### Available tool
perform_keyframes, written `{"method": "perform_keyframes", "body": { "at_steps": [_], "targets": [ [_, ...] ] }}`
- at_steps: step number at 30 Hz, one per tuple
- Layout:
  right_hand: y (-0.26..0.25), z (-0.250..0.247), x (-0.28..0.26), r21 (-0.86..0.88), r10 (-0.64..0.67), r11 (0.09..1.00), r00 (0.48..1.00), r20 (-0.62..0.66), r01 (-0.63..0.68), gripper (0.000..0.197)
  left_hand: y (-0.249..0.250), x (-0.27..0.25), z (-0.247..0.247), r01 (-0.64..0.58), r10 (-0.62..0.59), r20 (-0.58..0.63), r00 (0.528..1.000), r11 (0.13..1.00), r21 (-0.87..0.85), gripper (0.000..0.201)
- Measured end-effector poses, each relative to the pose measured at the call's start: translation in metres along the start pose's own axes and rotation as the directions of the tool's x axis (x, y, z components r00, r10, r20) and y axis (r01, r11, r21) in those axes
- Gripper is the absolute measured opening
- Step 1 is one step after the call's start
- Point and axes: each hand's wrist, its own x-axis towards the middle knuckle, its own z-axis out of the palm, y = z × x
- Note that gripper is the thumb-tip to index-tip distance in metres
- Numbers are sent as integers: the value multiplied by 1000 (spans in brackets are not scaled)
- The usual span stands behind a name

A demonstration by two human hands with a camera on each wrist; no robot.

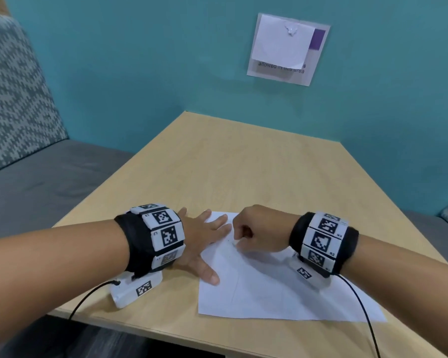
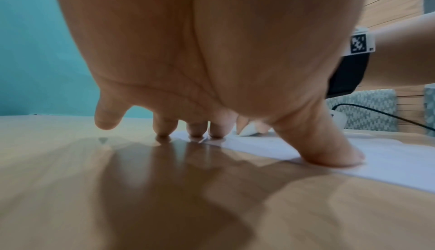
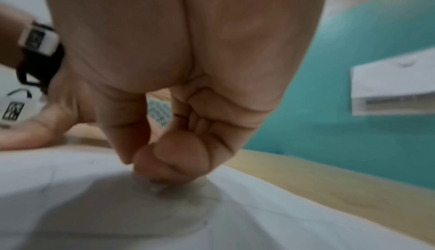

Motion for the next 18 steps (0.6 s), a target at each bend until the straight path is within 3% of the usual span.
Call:
{"method": "perform_keyframes", "body": {
  "at_steps": [5,8,10,14,18],
  "targets": [
    [-21,14,-14,7,-104,995,988,116,103,12,1,-3,-4,-3,3,3,1000,1000,7,117],
    [6,-1,-2,-14,14,1000,1000,14,-14,8,2,-3,-5,14,-14,24,1000,1000,26,117],
    [8,0,-2,-15,27,1000,1000,-14,-27,12,2,-3,-5,13,-13,25,1000,1000,21,118],
    [-25,17,-19,2,-127,992,983,133,128,11,1,-3,-5,2,-2,20,1000,1000,11,117],
    [6,-1,-6,-18,4,1000,1000,30,-3,13,2,-3,-6,14,-15,34,999,999,39,118]
  ]
}}
